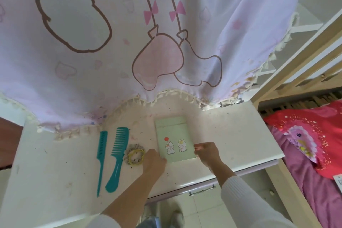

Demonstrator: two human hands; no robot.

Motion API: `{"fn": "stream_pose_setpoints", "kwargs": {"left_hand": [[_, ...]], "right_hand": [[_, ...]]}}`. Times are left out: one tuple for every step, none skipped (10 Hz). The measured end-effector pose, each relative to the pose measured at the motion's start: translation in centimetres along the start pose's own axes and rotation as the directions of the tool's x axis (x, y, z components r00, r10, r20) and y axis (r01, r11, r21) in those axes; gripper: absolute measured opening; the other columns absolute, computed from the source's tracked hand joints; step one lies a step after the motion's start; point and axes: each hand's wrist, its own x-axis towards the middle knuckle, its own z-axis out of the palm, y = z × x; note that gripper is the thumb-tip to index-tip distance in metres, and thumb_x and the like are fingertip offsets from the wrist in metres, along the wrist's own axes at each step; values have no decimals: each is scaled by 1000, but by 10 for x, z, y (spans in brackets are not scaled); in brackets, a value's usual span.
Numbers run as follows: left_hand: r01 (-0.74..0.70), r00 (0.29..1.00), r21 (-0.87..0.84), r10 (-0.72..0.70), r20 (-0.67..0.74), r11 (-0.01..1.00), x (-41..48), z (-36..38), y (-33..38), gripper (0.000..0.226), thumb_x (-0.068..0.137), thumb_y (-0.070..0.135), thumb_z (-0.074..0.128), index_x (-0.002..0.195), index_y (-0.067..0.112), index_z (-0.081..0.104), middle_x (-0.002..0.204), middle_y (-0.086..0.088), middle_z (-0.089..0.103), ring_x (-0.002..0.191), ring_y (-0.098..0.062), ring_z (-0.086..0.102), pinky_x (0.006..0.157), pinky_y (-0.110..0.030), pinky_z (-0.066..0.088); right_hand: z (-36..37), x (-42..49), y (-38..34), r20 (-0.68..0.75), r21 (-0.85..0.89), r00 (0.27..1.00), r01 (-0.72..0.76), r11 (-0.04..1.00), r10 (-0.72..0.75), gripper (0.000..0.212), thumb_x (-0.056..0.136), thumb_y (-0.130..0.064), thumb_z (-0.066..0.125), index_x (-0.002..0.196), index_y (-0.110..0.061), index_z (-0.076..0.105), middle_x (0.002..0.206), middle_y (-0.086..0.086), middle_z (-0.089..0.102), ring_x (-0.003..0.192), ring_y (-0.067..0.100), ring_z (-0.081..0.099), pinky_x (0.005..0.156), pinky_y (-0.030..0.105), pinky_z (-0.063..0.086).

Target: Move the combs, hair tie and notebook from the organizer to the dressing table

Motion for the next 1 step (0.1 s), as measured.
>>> {"fn": "stream_pose_setpoints", "kwargs": {"left_hand": [[-21,999,-41,20,-25,999,-4,1,-3,19,81,9,60,91,-6,67,80,-12,65,66,-23,58,56,-27,46]], "right_hand": [[-2,-1,-4,37,18,999,4,1000,-5,35,77,4,61,112,3,66,121,18,67,113,32,62,102,41,46]]}}
